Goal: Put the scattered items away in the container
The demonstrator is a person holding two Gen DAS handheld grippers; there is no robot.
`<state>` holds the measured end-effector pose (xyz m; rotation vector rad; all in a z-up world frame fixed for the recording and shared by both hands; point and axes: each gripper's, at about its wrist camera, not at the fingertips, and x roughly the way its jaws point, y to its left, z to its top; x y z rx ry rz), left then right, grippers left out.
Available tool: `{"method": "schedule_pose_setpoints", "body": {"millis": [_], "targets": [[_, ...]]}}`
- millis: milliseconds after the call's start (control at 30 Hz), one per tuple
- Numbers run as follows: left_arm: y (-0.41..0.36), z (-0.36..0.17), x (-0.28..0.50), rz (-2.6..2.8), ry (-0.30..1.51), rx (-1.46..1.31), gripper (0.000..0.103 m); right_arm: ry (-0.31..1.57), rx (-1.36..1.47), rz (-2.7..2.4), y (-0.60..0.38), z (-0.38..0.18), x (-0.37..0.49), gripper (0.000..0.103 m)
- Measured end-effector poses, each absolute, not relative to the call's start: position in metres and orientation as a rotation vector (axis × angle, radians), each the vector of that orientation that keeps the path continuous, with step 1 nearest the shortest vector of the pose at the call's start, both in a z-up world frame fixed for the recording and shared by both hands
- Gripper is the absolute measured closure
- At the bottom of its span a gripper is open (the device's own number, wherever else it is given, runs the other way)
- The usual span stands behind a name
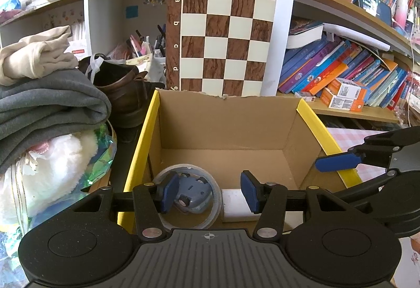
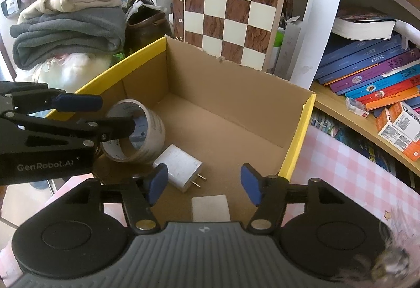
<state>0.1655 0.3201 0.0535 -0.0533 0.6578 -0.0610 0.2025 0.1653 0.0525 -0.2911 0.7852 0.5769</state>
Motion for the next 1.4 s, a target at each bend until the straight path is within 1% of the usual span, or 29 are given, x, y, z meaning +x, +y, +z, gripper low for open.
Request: {"method": "schedule_pose_setpoints", "body": {"millis": [133,333,433,500,600,767,833,900,1033,1400], "targets": [[0.318,0.055,0.163,-0.063,0.652,-0.053,0.051,0.774,-0.29,0.573,0.164,0.055,0.199,0.04],[0.316,0.058,0.16,-0.066,0.646,-0.051,0.051,0.759,-0.286,0.568,0.162,0.059,0.194,0.034],[0.315,0.058,0.159,-0.068,0.645,-0.049,0.051,0.752,-0.284,0.566,0.161,0.061,0.191,0.03],[0.314,0.059,0.158,-0.068,0.643,-0.048,0.049,0.745,-0.282,0.564,0.16,0.062,0.189,0.025],[0.313,0.061,0.157,-0.063,0.637,-0.046,0.04,0.735,-0.286,0.557,0.158,0.064,0.186,0.02],[0.313,0.063,0.155,-0.047,0.632,-0.044,0.029,0.717,-0.289,0.527,0.155,0.066,0.184,0.012],[0.313,0.063,0.154,-0.034,0.627,-0.039,0.022,0.71,-0.288,0.514,0.153,0.067,0.182,0.008],[0.314,0.064,0.153,-0.031,0.627,-0.045,0.02,0.699,-0.288,0.503,0.151,0.069,0.18,0.003],[0.317,0.066,0.148,-0.025,0.622,-0.061,0.017,0.683,-0.281,0.489,0.146,0.072,0.175,0.001],[0.315,0.077,0.133,-0.018,0.587,-0.076,0.017,0.636,-0.256,0.47,0.146,0.08,0.157,0.0]]}}
